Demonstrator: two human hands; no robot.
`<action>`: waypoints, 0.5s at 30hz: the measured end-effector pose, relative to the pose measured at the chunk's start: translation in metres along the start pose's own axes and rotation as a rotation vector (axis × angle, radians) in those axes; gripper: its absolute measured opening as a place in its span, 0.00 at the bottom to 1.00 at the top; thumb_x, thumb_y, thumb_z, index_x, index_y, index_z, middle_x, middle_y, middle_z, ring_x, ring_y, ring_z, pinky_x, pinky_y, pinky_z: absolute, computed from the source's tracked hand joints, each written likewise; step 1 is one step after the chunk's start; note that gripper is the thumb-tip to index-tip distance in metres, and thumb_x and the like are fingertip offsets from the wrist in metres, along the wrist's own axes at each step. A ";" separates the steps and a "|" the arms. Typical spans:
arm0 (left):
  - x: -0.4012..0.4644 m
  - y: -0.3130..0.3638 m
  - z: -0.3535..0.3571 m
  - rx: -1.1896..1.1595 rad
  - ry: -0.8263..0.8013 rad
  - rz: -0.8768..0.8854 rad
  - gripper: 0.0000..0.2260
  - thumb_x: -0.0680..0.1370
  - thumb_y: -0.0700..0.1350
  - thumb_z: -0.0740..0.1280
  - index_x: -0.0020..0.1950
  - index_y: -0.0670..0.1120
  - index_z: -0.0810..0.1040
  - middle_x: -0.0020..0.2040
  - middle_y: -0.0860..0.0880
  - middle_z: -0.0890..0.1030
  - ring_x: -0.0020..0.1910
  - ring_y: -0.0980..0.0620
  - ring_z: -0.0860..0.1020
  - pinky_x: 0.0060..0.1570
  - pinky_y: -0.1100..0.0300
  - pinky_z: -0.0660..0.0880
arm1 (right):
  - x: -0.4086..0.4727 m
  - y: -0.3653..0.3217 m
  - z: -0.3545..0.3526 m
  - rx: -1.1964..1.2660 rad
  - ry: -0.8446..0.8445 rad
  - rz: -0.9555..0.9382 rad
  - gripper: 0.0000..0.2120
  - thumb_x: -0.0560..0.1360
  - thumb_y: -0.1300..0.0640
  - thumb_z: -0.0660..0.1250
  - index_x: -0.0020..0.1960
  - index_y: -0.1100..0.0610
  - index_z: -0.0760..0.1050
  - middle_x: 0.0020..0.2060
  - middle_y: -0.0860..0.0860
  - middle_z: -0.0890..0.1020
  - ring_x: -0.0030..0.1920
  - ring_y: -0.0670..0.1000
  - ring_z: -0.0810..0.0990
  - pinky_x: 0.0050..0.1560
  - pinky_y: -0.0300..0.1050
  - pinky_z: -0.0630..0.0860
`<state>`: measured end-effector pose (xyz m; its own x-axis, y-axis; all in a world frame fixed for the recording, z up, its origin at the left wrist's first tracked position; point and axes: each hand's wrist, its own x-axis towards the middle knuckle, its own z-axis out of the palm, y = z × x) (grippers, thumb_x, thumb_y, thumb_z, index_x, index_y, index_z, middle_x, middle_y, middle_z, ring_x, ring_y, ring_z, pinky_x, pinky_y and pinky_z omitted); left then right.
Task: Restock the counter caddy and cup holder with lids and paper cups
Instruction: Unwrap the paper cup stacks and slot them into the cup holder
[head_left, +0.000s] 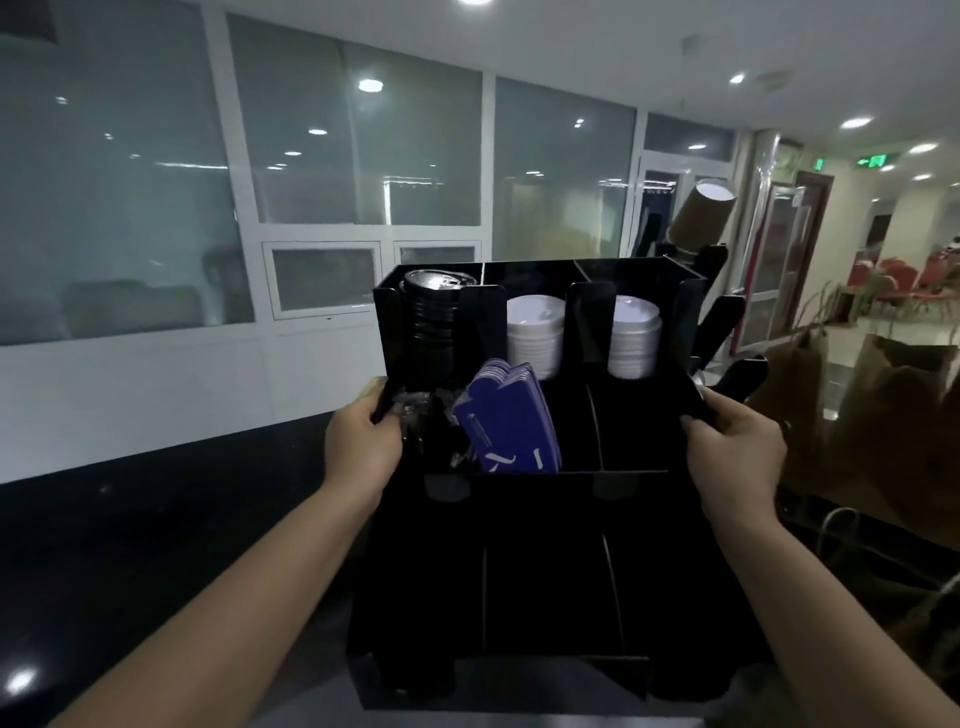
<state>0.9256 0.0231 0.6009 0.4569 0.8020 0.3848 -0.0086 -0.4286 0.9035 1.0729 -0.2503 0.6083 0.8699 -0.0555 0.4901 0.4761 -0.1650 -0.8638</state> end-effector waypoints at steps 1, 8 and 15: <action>0.004 -0.003 0.003 0.009 0.002 -0.002 0.09 0.79 0.42 0.65 0.56 0.48 0.82 0.42 0.50 0.84 0.41 0.52 0.80 0.41 0.57 0.76 | 0.004 0.002 0.005 -0.001 -0.001 0.009 0.18 0.74 0.65 0.66 0.61 0.52 0.80 0.37 0.39 0.81 0.36 0.36 0.75 0.37 0.28 0.69; 0.042 -0.018 0.018 0.092 0.010 0.005 0.06 0.79 0.43 0.65 0.48 0.49 0.83 0.33 0.57 0.78 0.34 0.57 0.75 0.31 0.62 0.68 | 0.021 0.016 0.050 0.001 -0.009 0.034 0.17 0.75 0.68 0.64 0.59 0.55 0.81 0.36 0.41 0.78 0.39 0.42 0.77 0.36 0.21 0.66; 0.068 -0.030 0.025 0.119 -0.031 -0.056 0.08 0.78 0.42 0.64 0.48 0.47 0.83 0.39 0.49 0.83 0.41 0.47 0.80 0.41 0.56 0.74 | 0.037 0.038 0.076 0.038 -0.078 0.078 0.19 0.73 0.67 0.64 0.56 0.49 0.82 0.40 0.39 0.82 0.51 0.48 0.82 0.54 0.41 0.75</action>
<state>0.9792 0.0800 0.5952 0.4813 0.8136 0.3262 0.1226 -0.4309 0.8940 1.1329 -0.1839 0.5842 0.9112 0.0106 0.4118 0.4098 -0.1253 -0.9035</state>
